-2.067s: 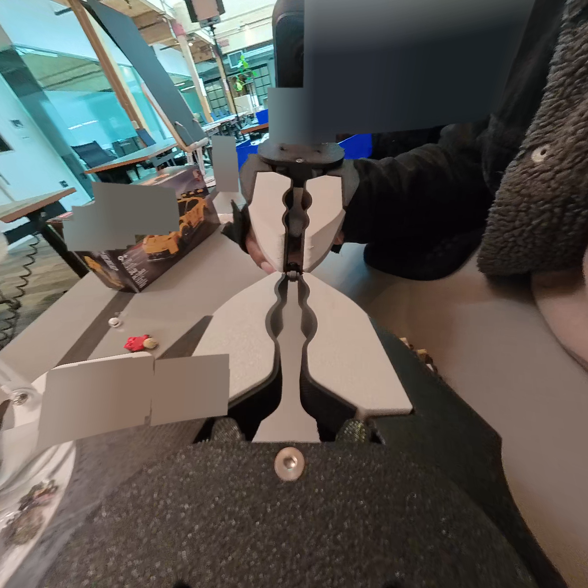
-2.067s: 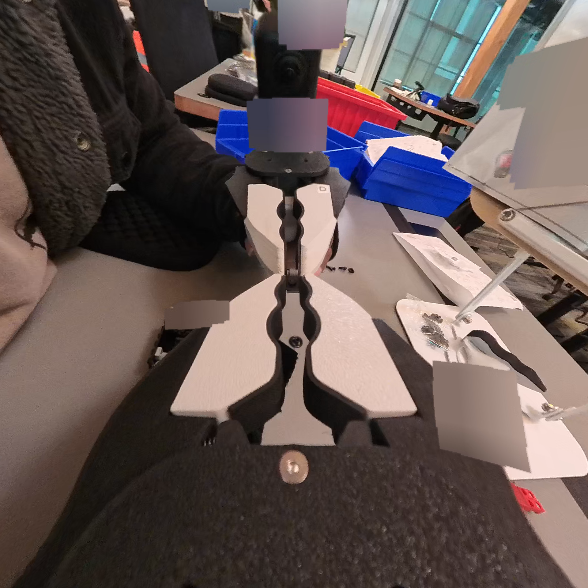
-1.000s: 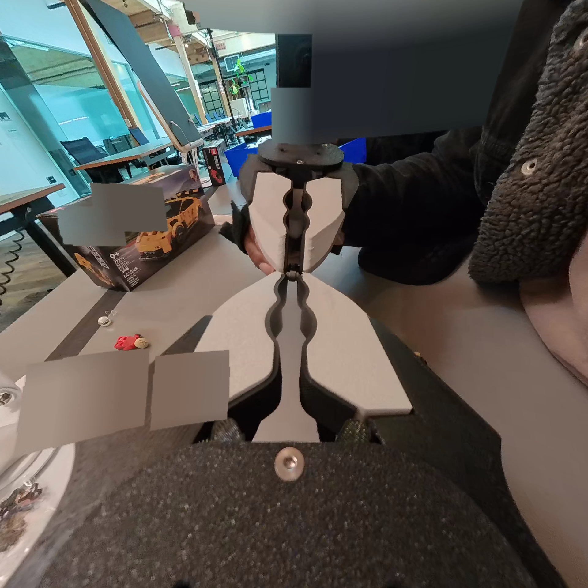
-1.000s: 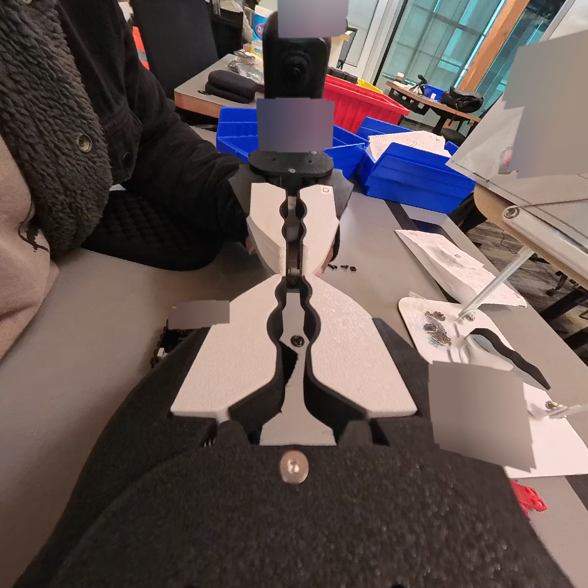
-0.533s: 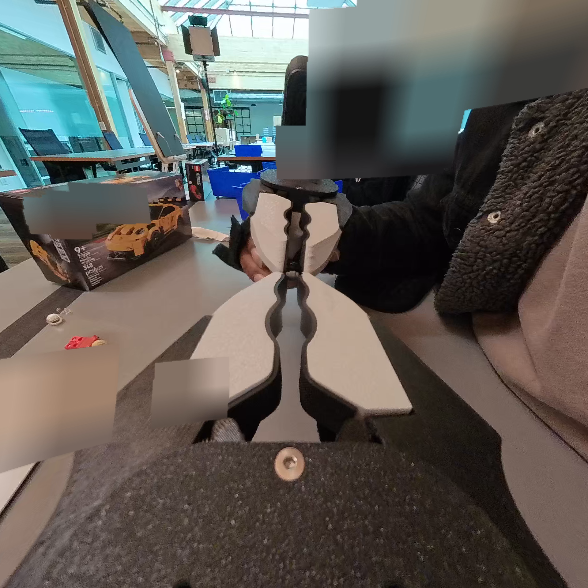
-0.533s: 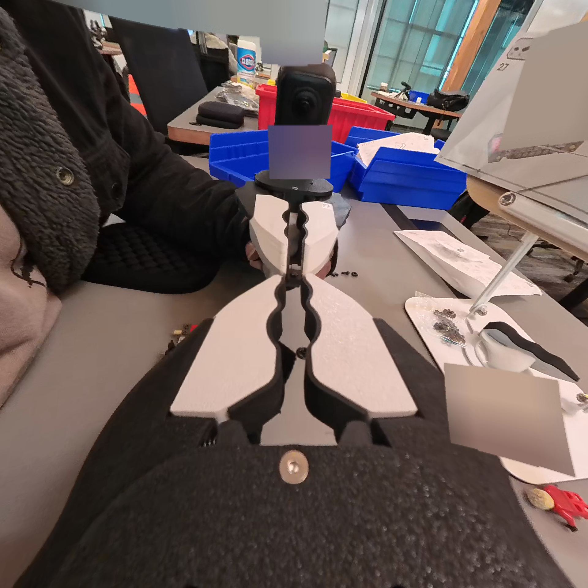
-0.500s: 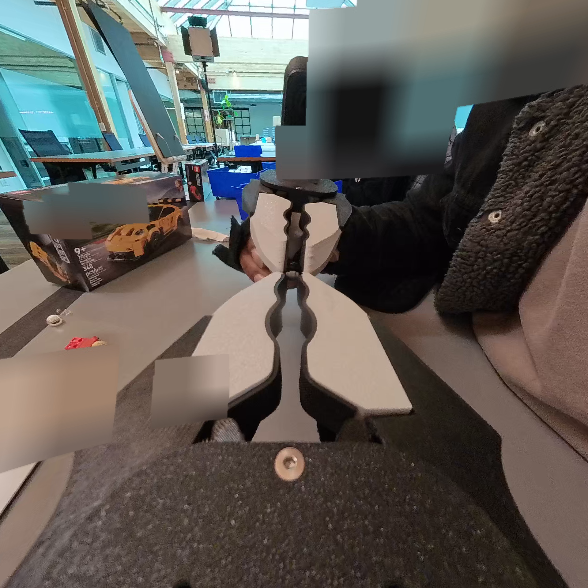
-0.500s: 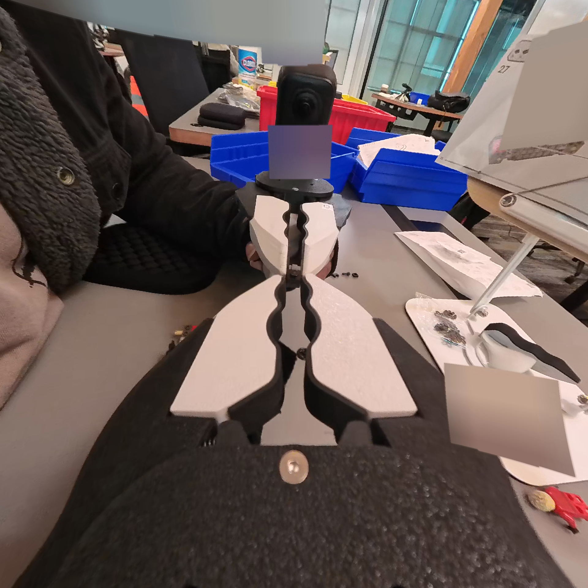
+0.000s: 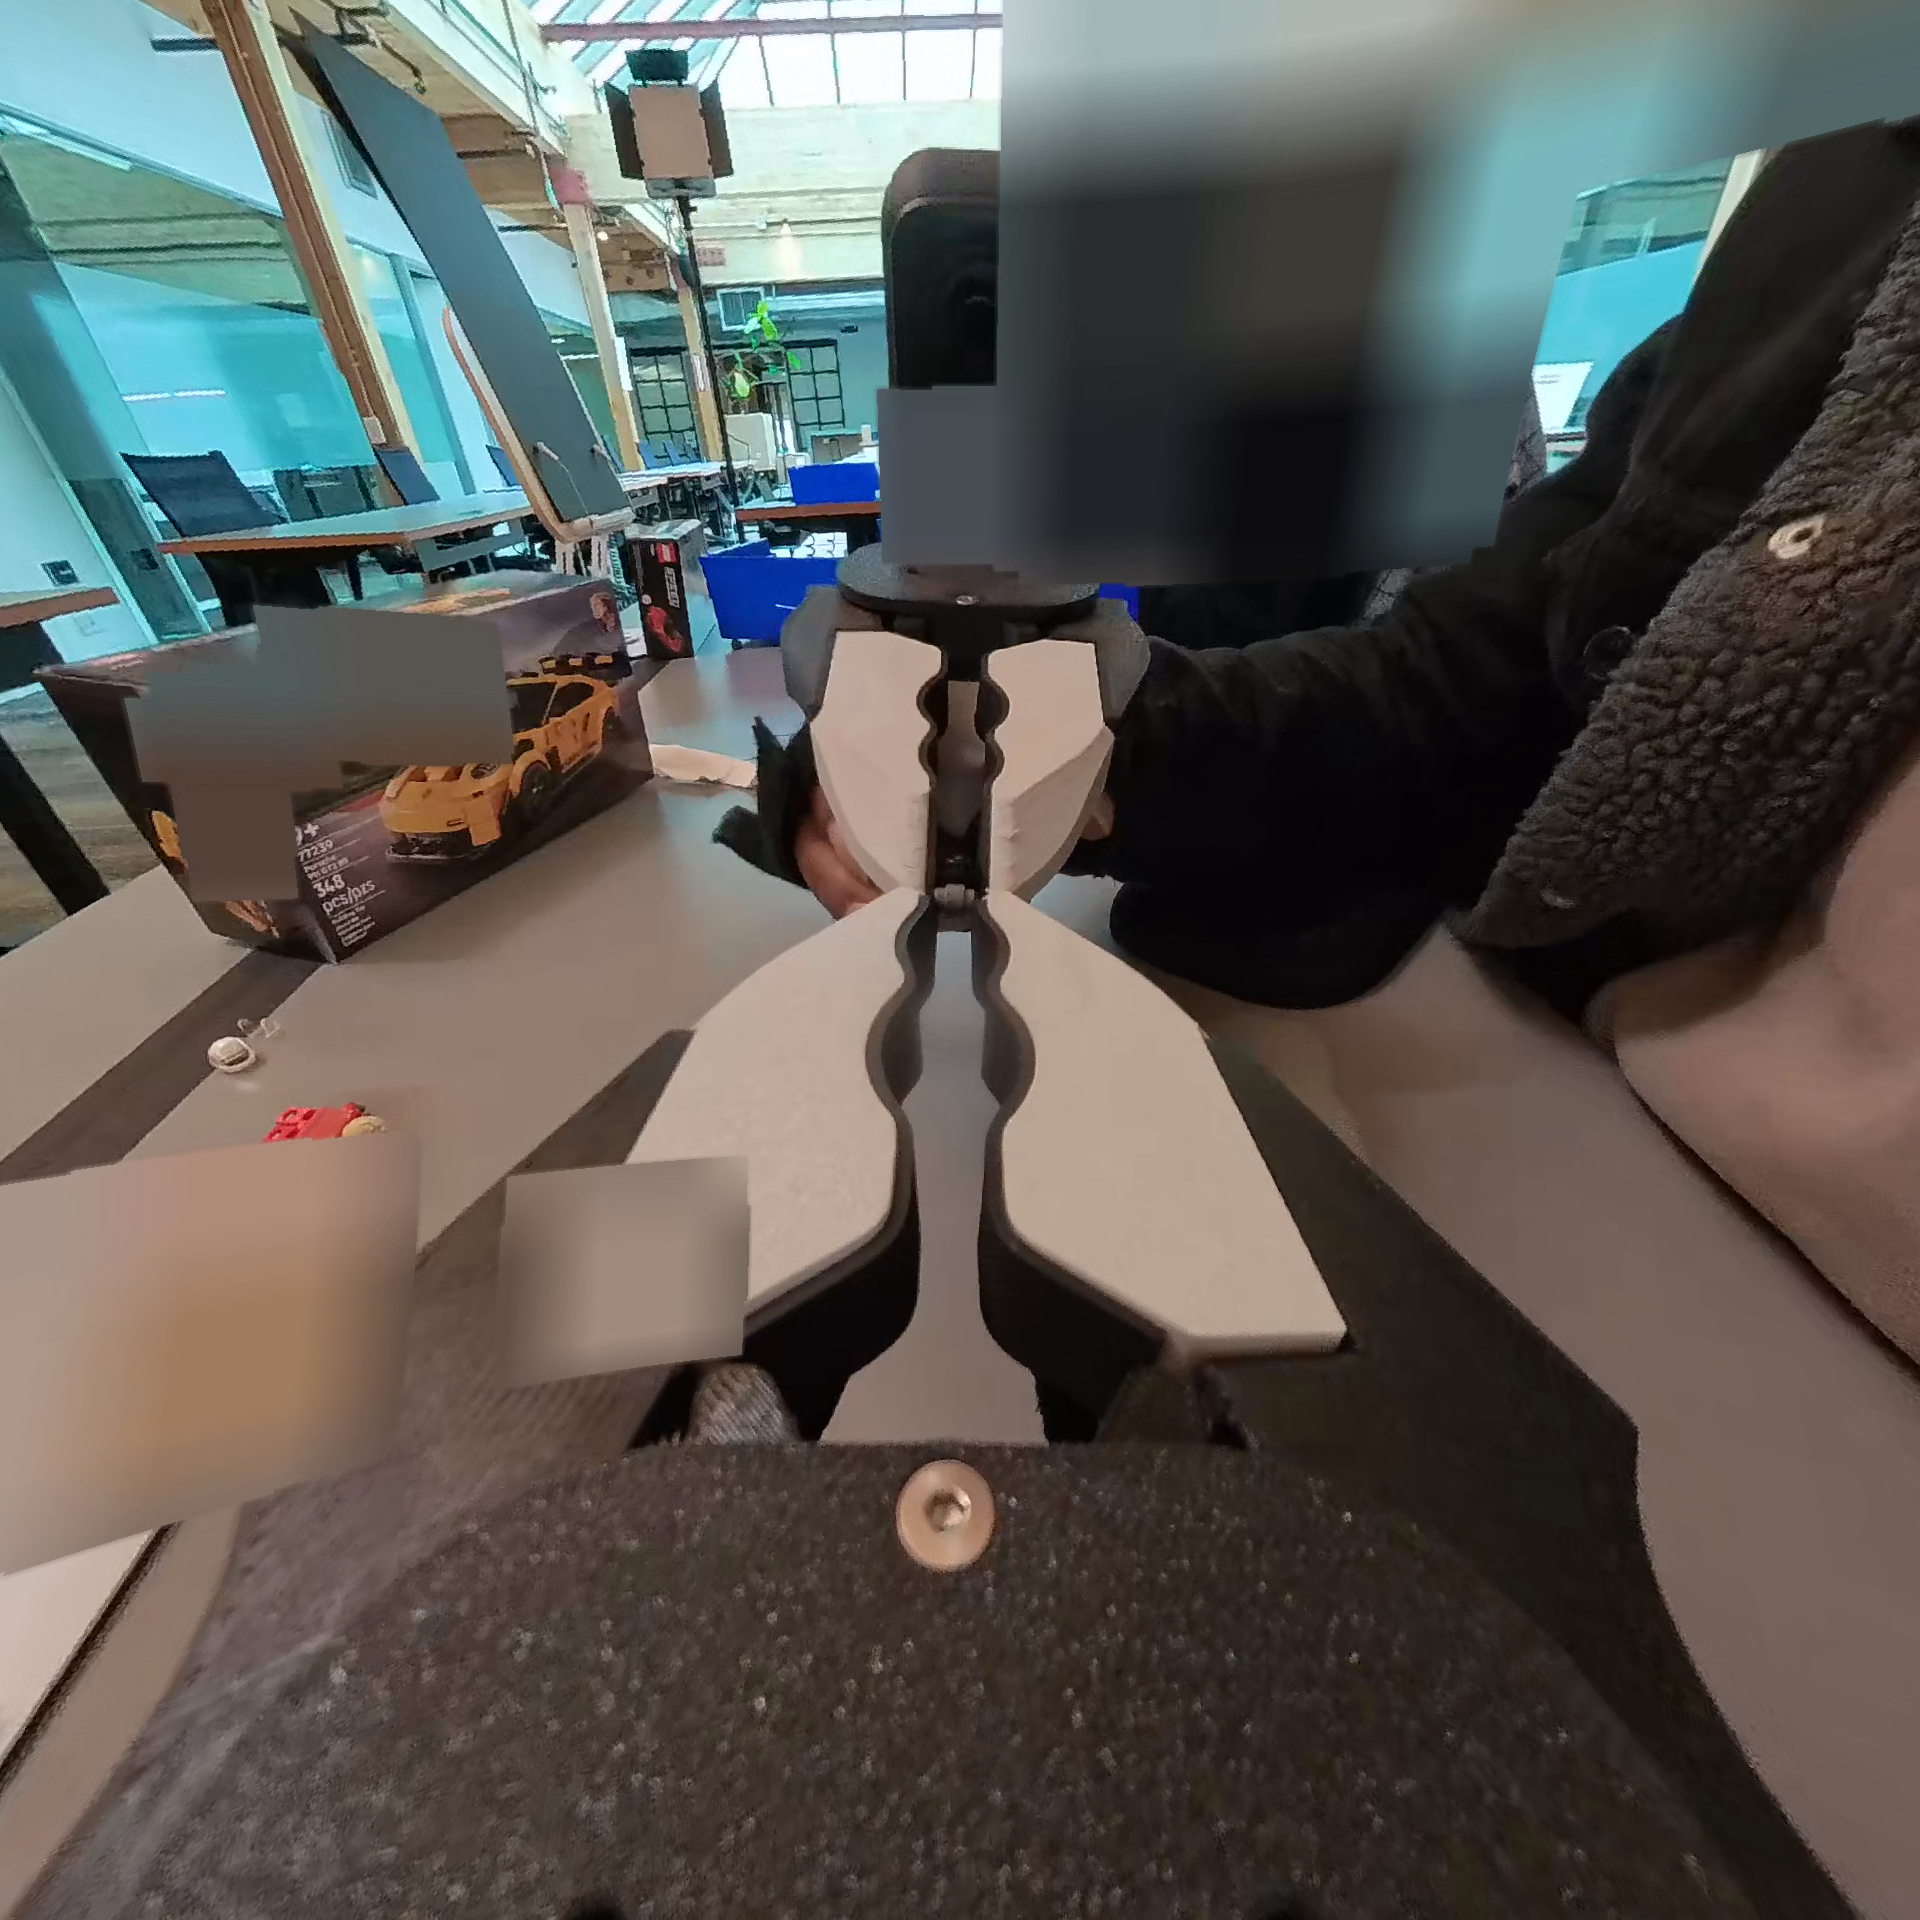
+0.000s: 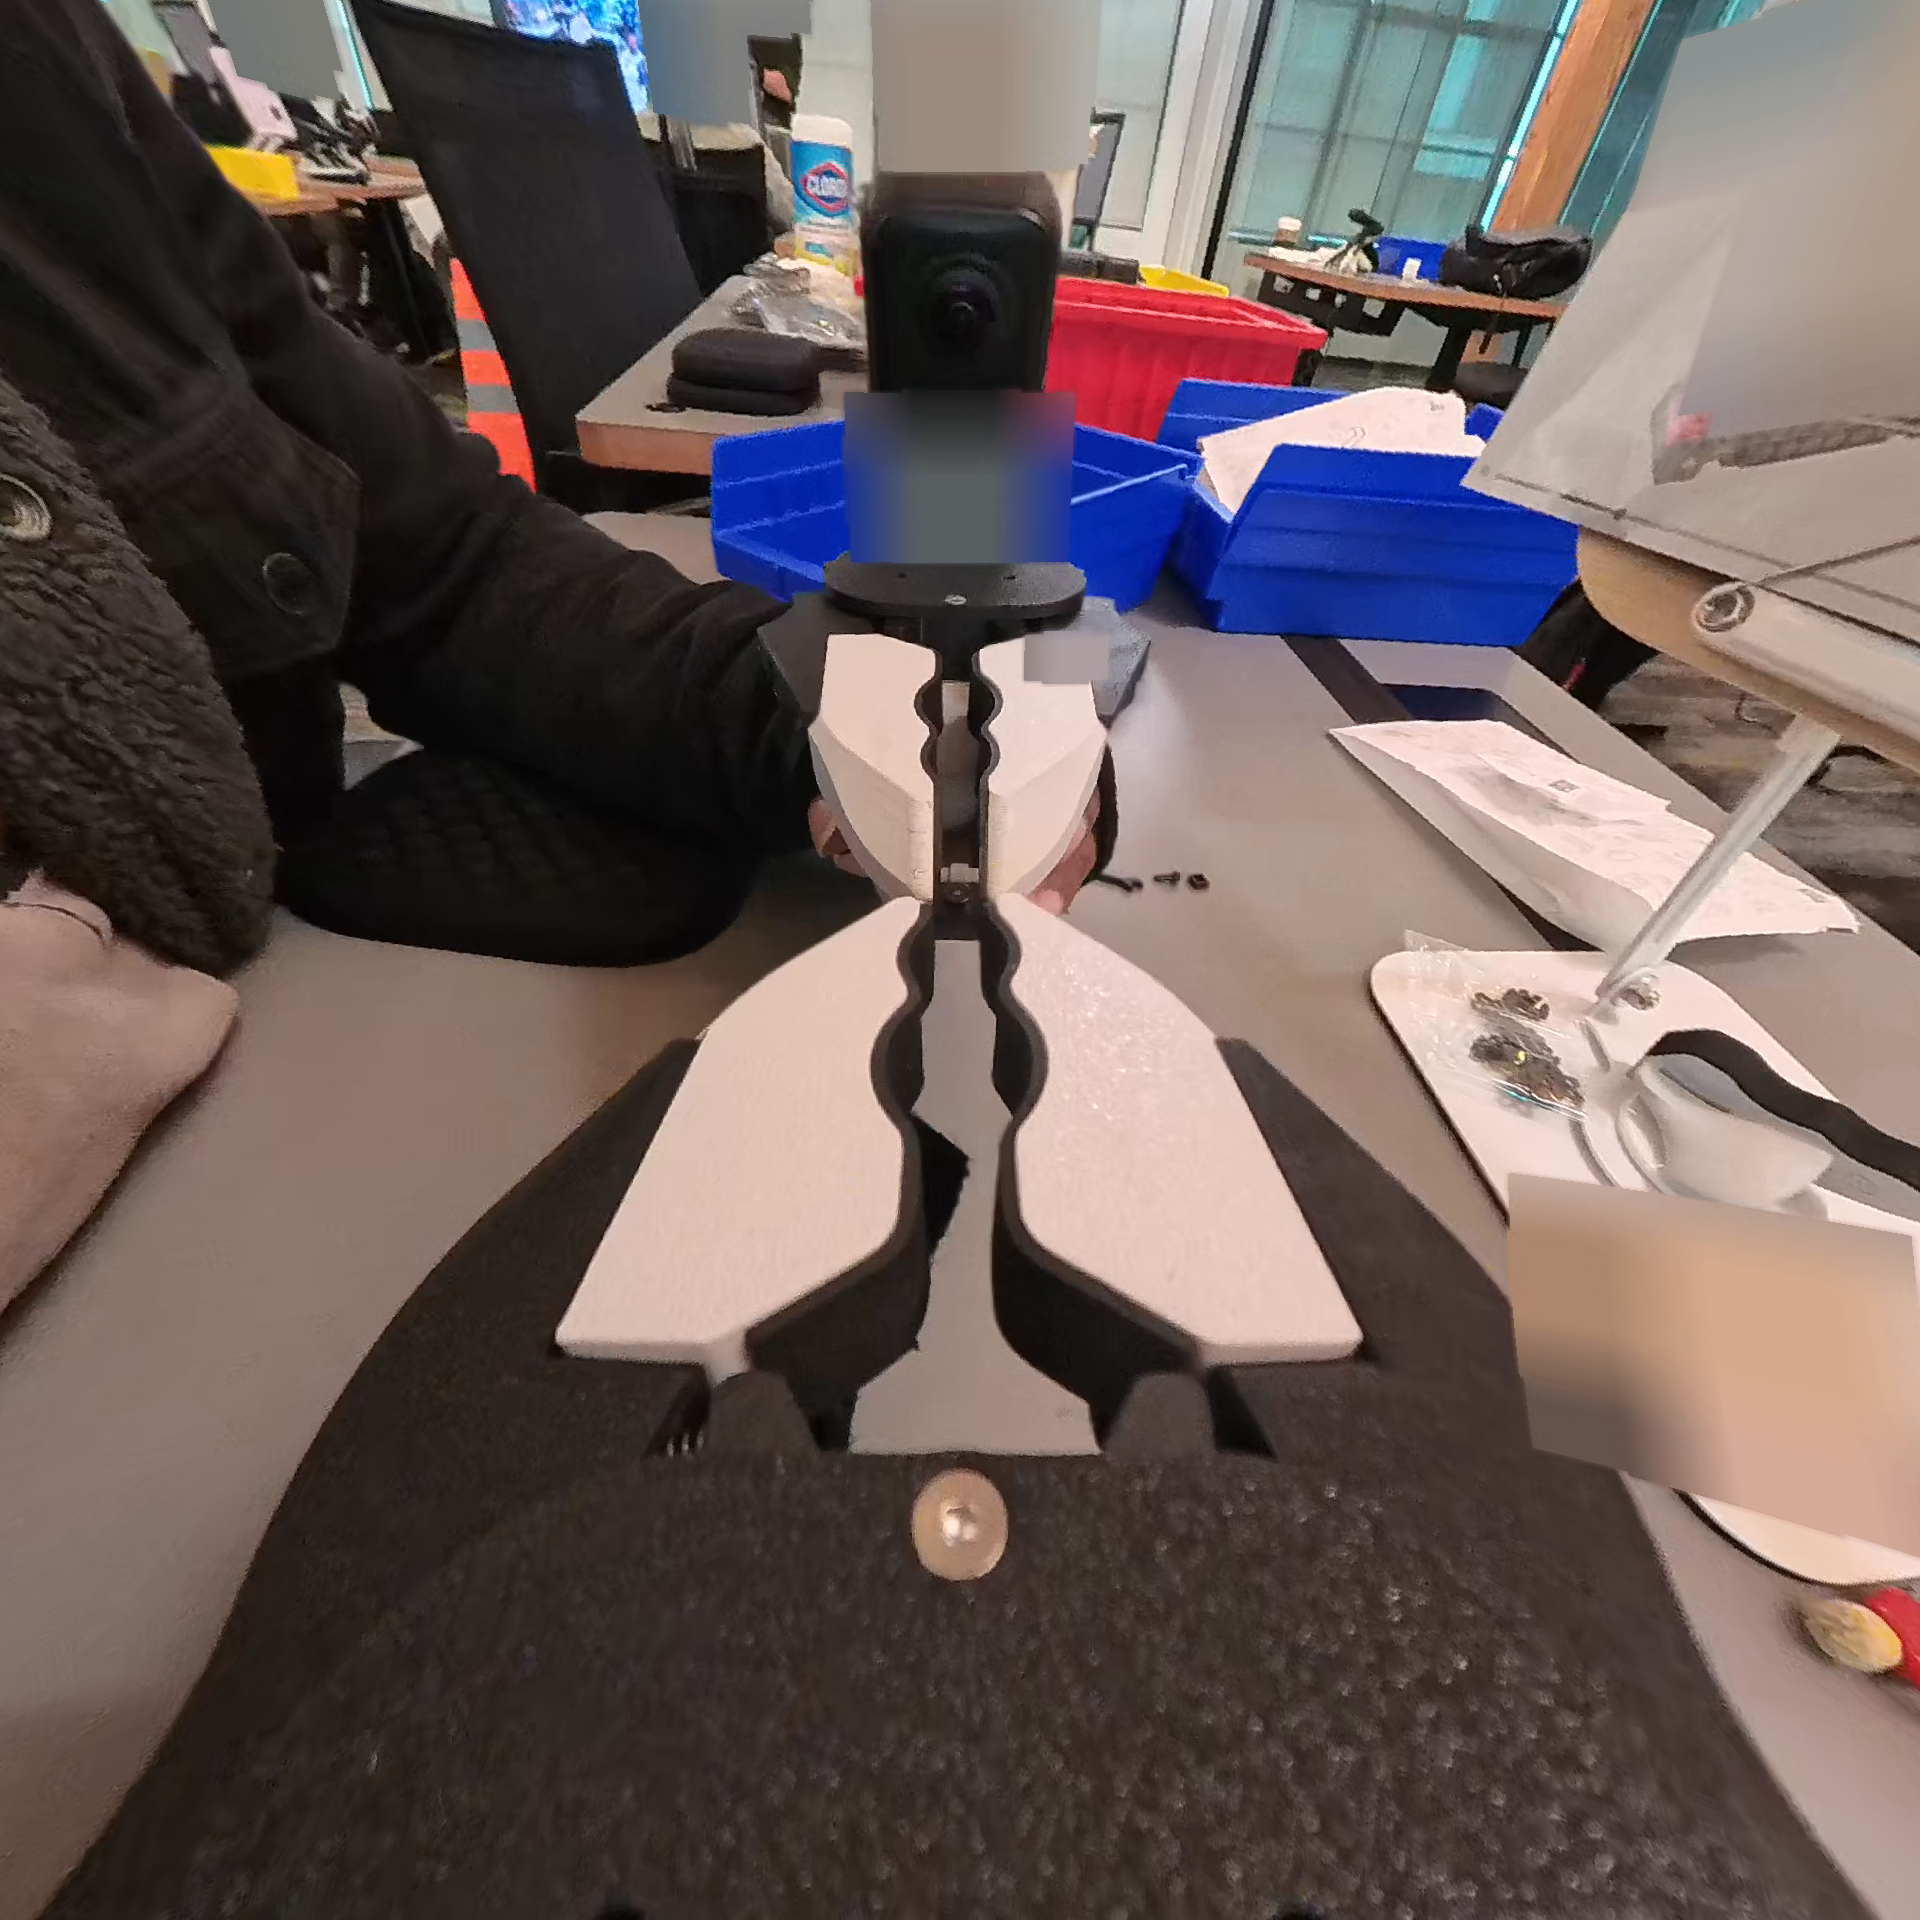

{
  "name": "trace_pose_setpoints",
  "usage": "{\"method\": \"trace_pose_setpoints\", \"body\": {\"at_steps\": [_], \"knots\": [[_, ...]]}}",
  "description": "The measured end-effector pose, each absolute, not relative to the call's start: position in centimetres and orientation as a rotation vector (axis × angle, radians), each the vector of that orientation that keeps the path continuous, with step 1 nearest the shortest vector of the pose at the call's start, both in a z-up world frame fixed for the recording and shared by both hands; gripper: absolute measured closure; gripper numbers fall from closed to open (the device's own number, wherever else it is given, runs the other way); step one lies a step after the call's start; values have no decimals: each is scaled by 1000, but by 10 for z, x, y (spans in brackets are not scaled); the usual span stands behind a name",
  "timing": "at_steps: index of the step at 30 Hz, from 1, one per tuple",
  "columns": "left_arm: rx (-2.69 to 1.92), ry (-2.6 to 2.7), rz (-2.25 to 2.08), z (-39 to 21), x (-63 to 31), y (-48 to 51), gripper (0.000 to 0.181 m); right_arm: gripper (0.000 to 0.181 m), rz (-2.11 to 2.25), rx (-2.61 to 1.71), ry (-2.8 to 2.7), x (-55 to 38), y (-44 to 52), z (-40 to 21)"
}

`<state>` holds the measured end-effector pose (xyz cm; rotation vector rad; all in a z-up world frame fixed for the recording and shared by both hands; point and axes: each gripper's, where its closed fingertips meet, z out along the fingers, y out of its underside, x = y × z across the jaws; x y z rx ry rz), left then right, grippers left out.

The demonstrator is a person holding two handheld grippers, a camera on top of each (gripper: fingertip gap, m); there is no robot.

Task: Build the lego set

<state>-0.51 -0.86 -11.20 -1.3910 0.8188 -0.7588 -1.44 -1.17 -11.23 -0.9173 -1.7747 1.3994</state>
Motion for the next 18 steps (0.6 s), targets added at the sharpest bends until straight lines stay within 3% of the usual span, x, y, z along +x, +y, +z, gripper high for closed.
{"method": "trace_pose_setpoints", "body": {"at_steps": [6,8,11,18], "knots": [[-1423,789,-726,-109,0,-21,175,173,1328,-858,-1820,-9,-25,-110],[-1468,777,-700,-114,0,-23,167,173,1312,-882,-1811,-6,-25,-112],[-1572,733,-606,-126,-7,-19,156,173,1283,-995,-1753,-2,-6,-124],[-1812,604,-302,-173,-39,0,157,173,1222,-1271,-1565,5,42,-153]]}}
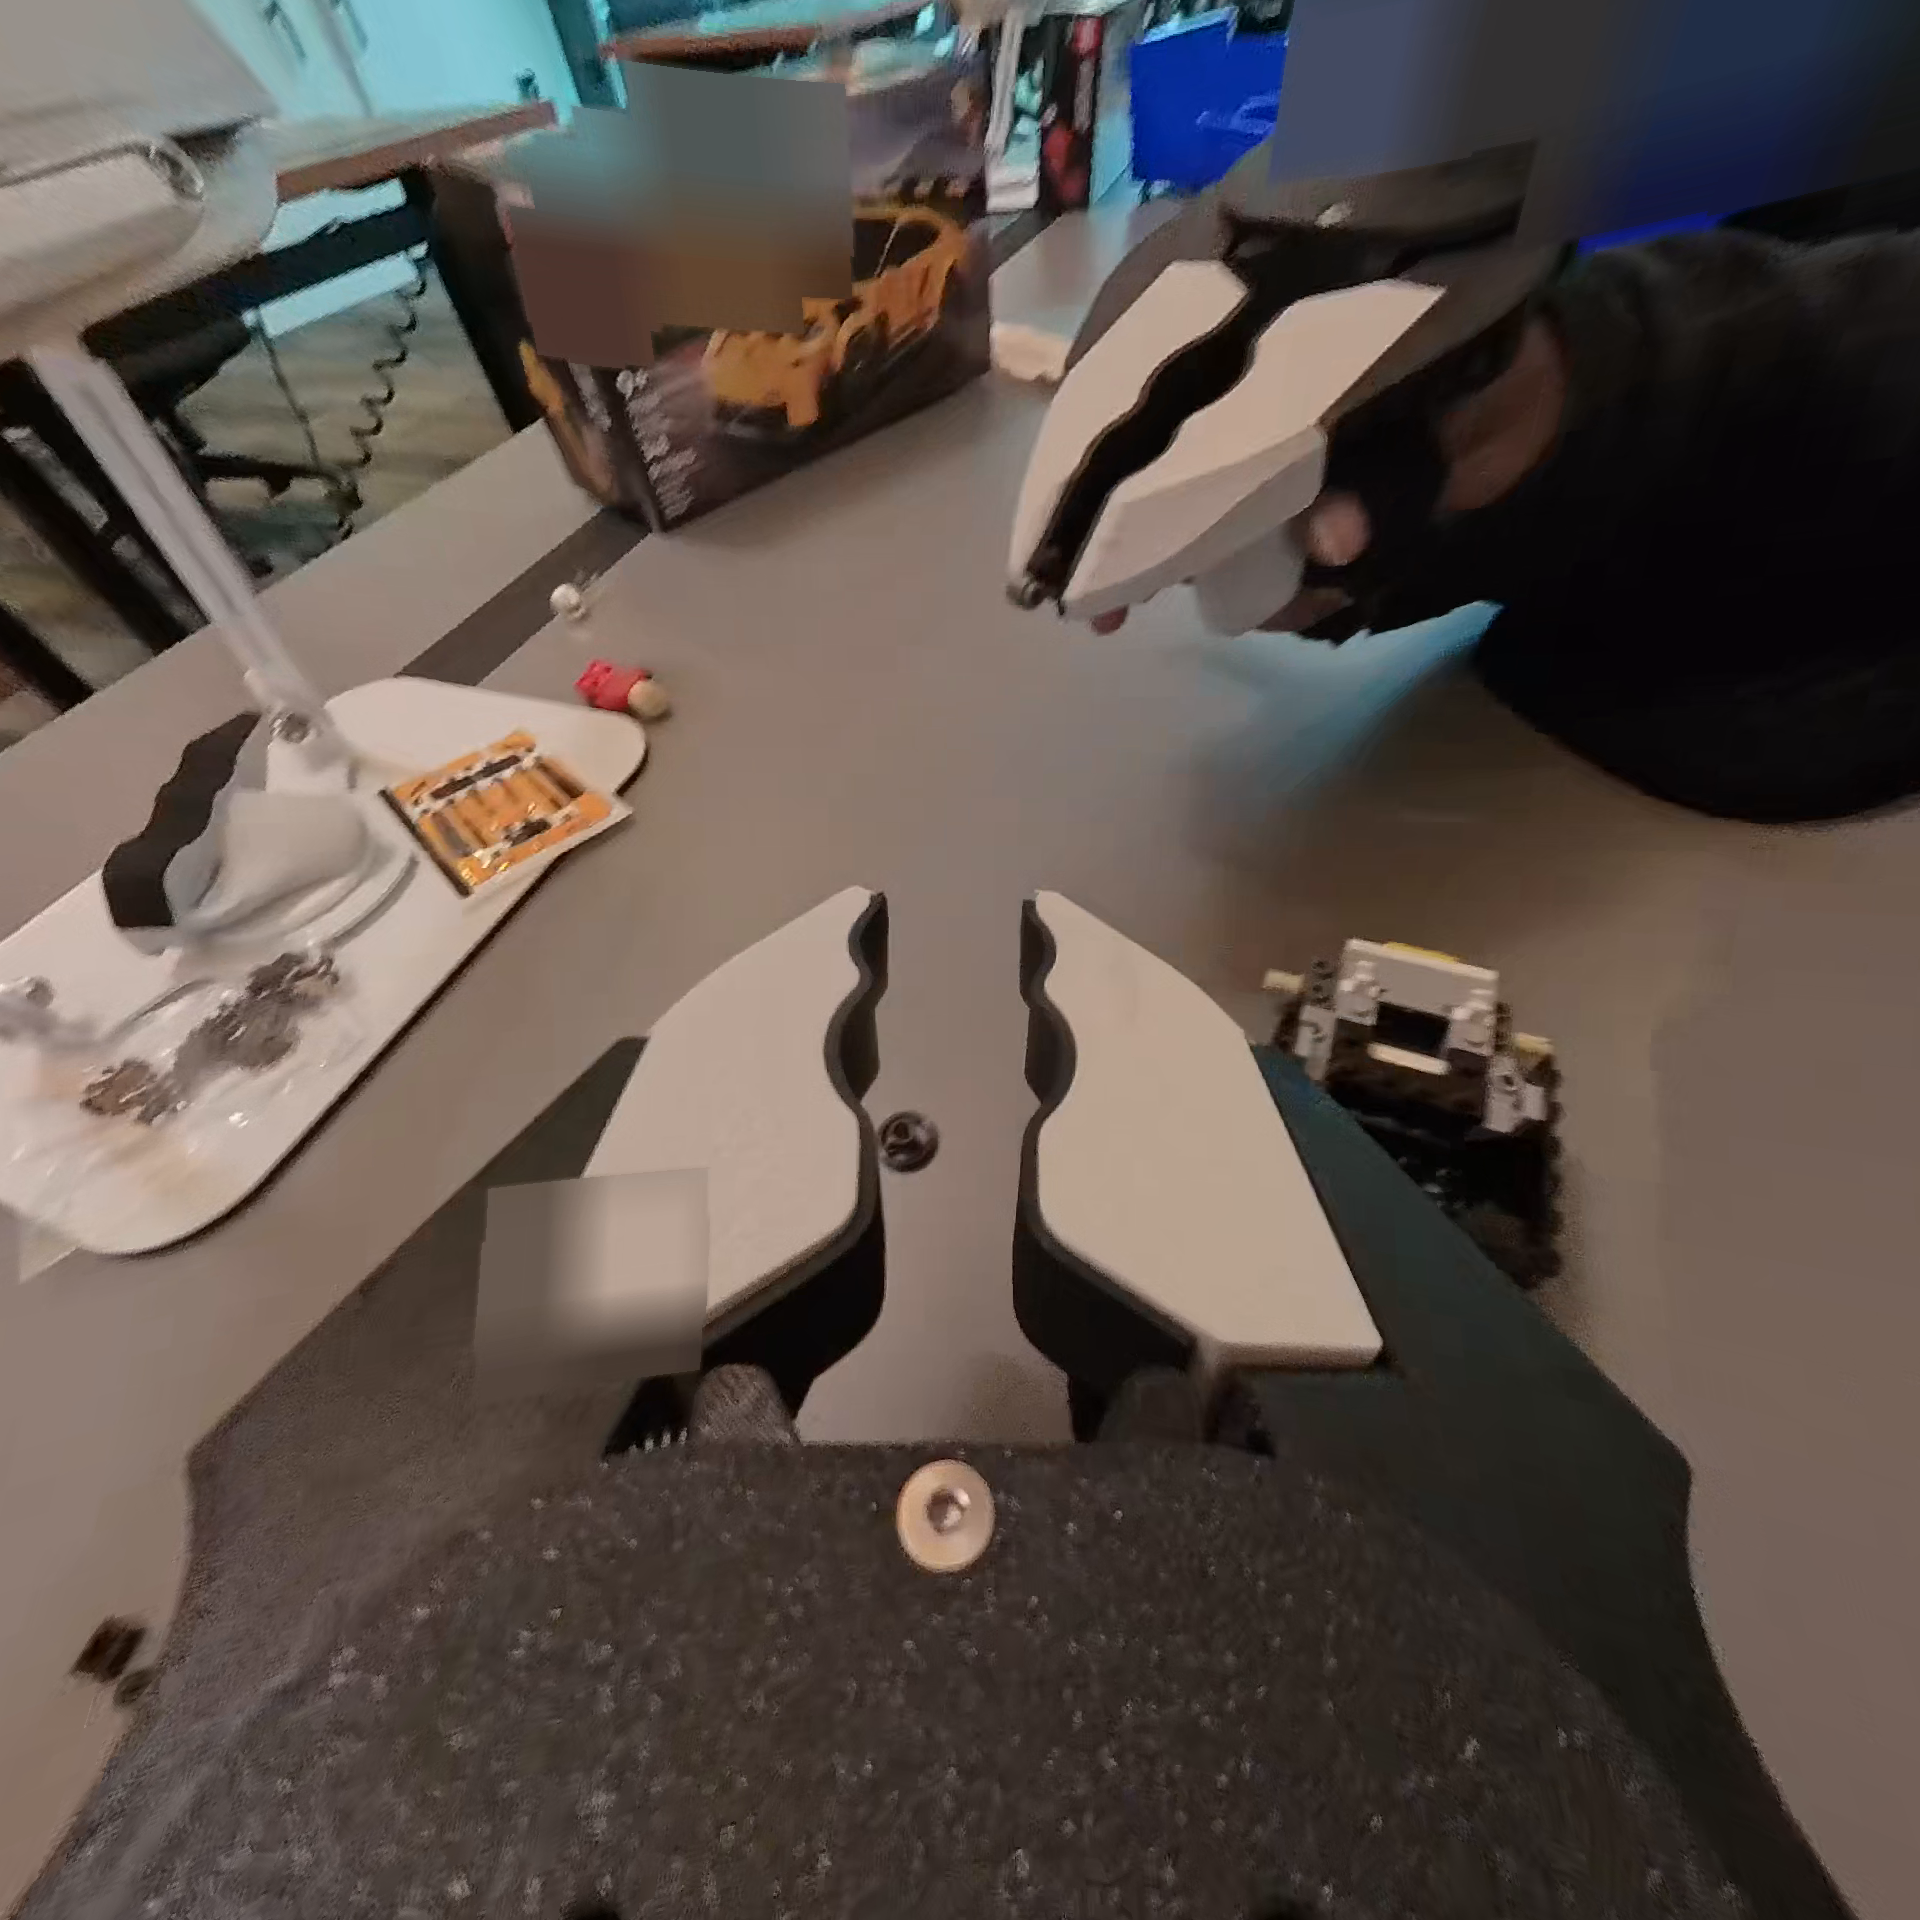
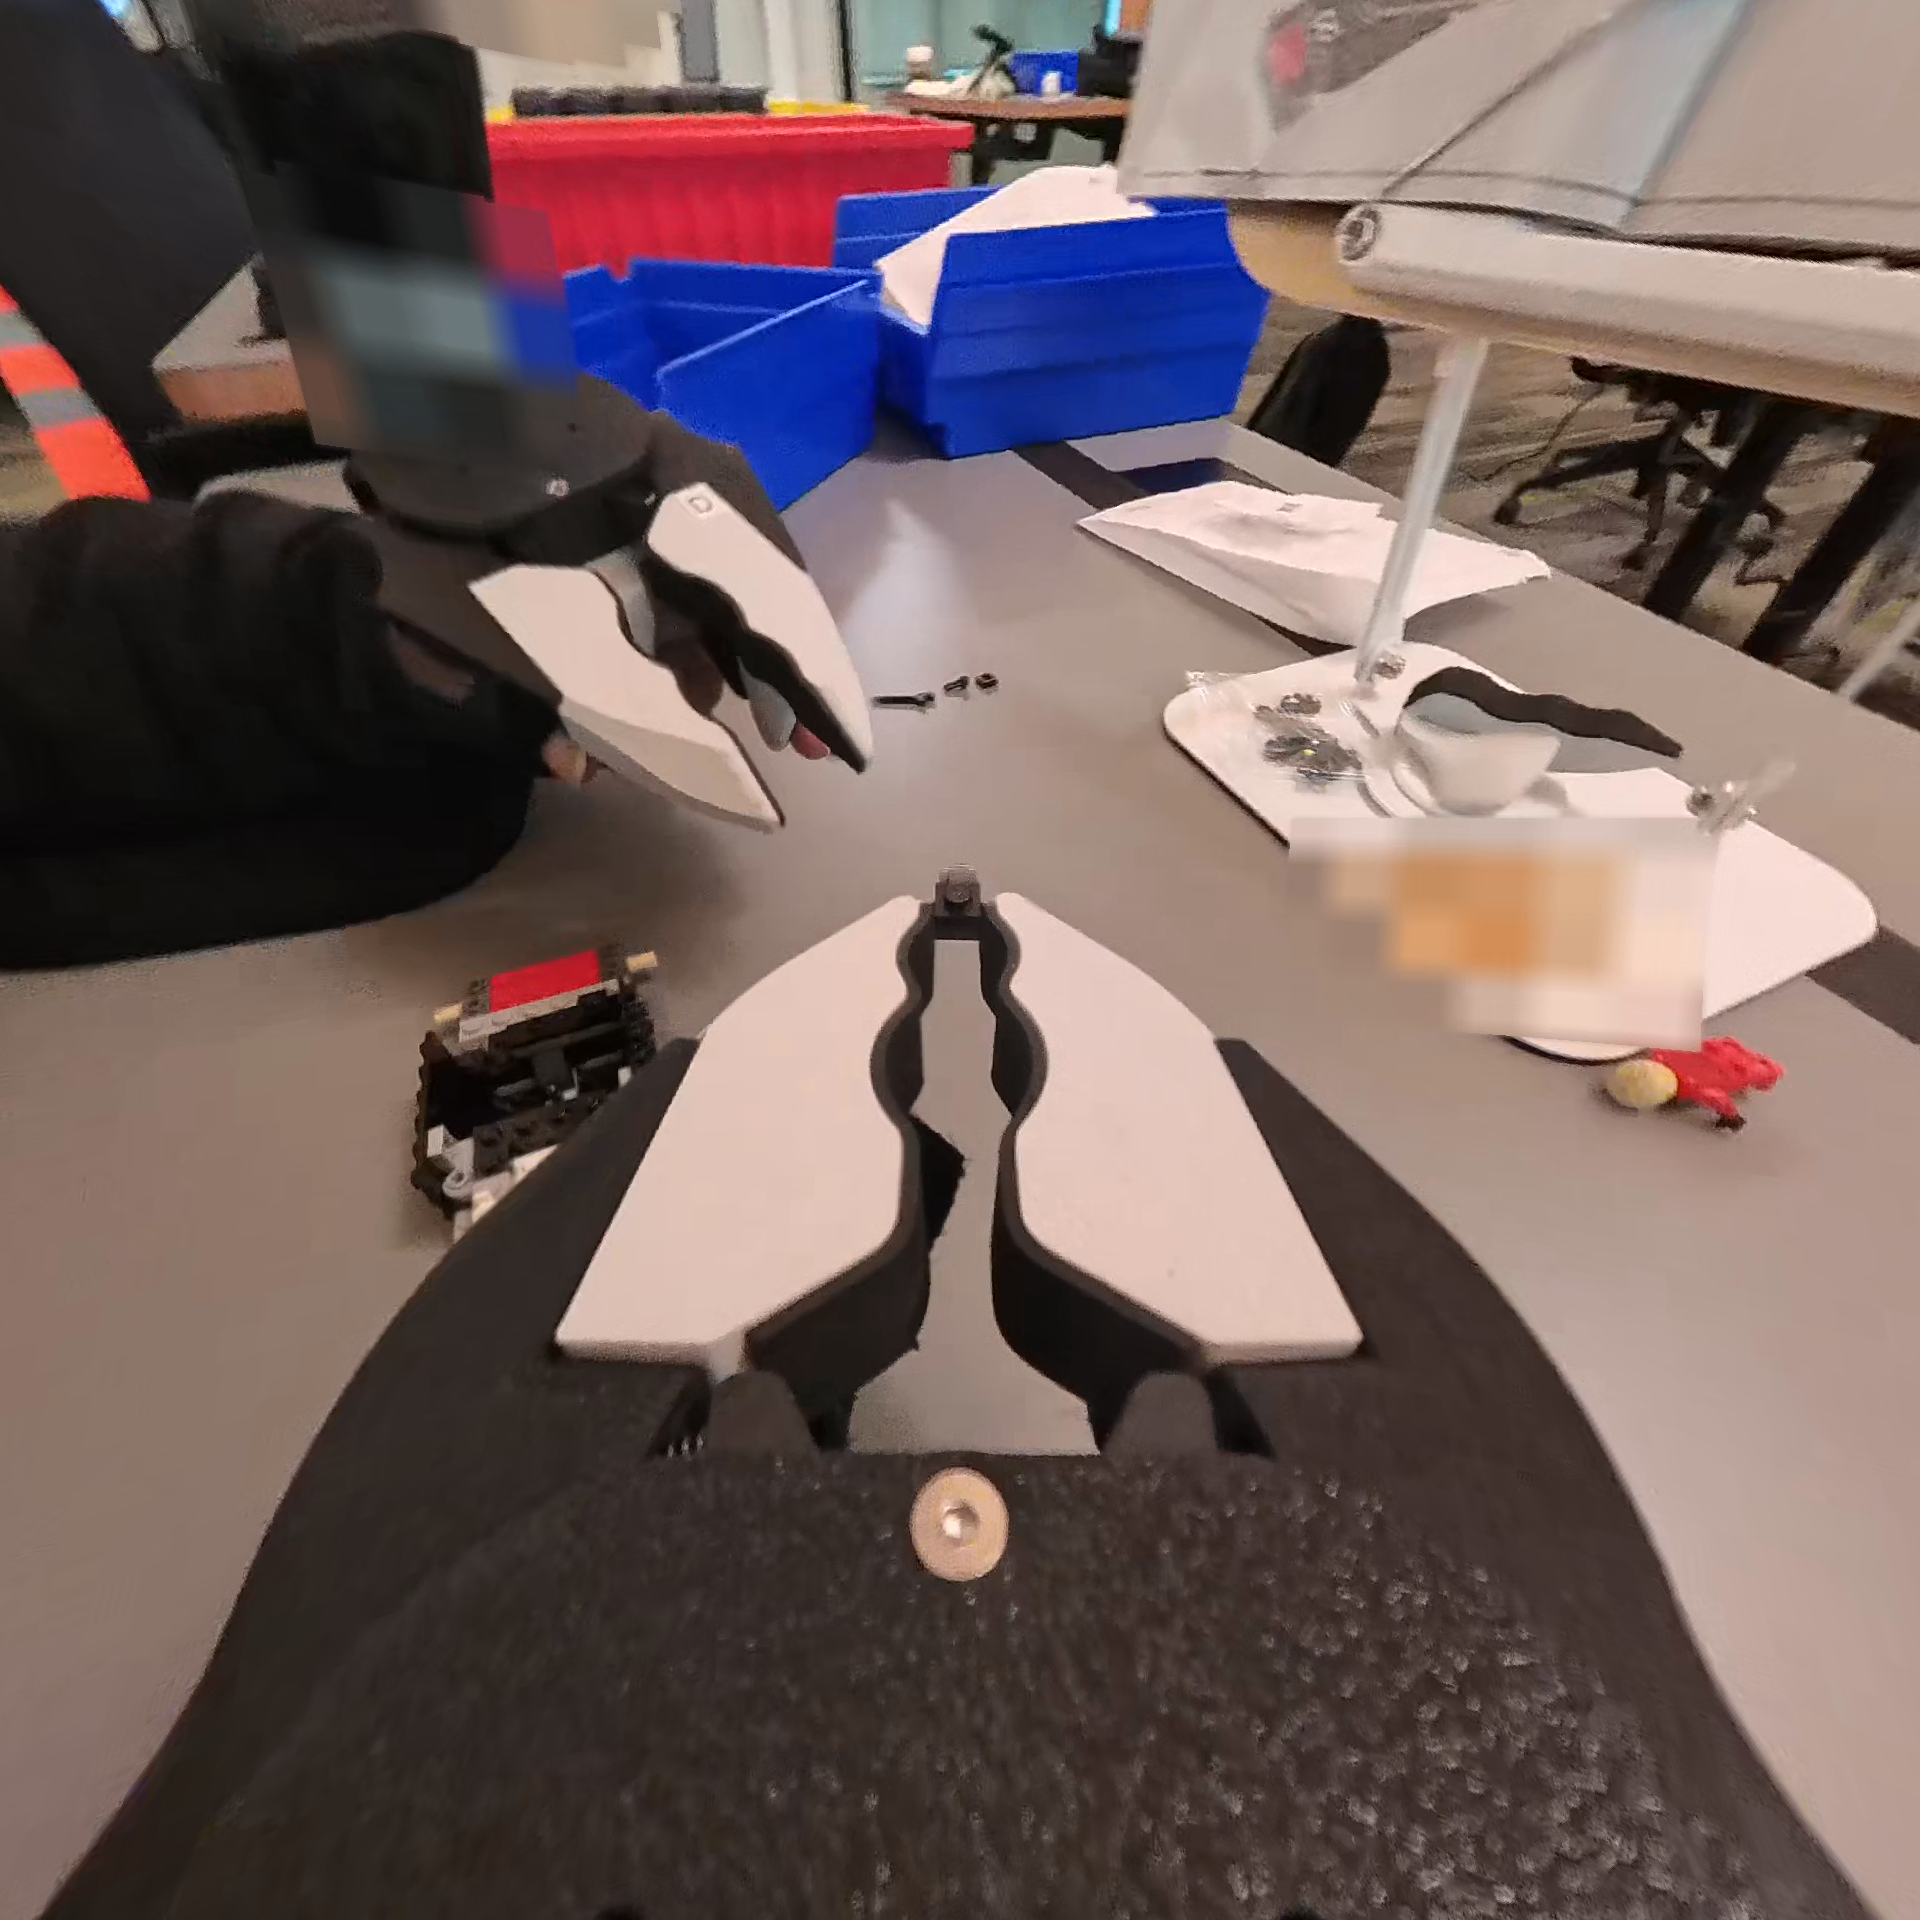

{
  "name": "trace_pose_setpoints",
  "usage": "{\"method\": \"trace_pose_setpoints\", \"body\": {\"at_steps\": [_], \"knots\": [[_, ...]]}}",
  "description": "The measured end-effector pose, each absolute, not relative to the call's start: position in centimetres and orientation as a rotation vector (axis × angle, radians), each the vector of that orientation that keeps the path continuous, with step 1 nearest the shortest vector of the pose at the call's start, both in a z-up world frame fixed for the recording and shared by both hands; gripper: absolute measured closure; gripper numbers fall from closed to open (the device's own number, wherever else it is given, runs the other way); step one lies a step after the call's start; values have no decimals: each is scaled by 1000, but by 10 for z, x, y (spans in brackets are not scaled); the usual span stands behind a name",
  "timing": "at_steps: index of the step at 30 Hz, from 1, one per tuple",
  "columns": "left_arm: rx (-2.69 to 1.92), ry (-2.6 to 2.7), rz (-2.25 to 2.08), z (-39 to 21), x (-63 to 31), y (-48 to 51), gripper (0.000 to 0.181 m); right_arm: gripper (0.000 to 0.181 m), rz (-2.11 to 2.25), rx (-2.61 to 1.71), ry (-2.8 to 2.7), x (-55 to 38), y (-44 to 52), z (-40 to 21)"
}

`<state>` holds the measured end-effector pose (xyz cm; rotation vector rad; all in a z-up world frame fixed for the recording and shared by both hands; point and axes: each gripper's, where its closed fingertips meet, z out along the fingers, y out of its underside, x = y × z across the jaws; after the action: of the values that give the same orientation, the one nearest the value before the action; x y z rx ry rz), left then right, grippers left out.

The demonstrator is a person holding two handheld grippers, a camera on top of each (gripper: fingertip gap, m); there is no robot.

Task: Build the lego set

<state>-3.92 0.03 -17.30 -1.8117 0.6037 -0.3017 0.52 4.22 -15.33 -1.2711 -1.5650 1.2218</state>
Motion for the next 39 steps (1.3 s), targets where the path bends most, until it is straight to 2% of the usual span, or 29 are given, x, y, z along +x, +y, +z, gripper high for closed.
{"method": "trace_pose_setpoints", "body": {"at_steps": [6,14,20,33,39], "knots": [[-1896,680,-216,-184,-57,16,160,174,1163,-1260,-1485,-1,54,-160],[-1905,598,-332,-201,-73,15,162,173,956,-1224,-1495,-8,65,-181],[-1985,621,-290,-217,-76,16,154,173,1026,-1281,-1362,-1,83,-168],[-2146,748,-238,-220,-81,4,160,174,1127,-1316,-1292,8,92,-147],[-2222,833,-282,-240,-77,-10,158,174,1179,-1371,-1258,12,99,-147]]}}
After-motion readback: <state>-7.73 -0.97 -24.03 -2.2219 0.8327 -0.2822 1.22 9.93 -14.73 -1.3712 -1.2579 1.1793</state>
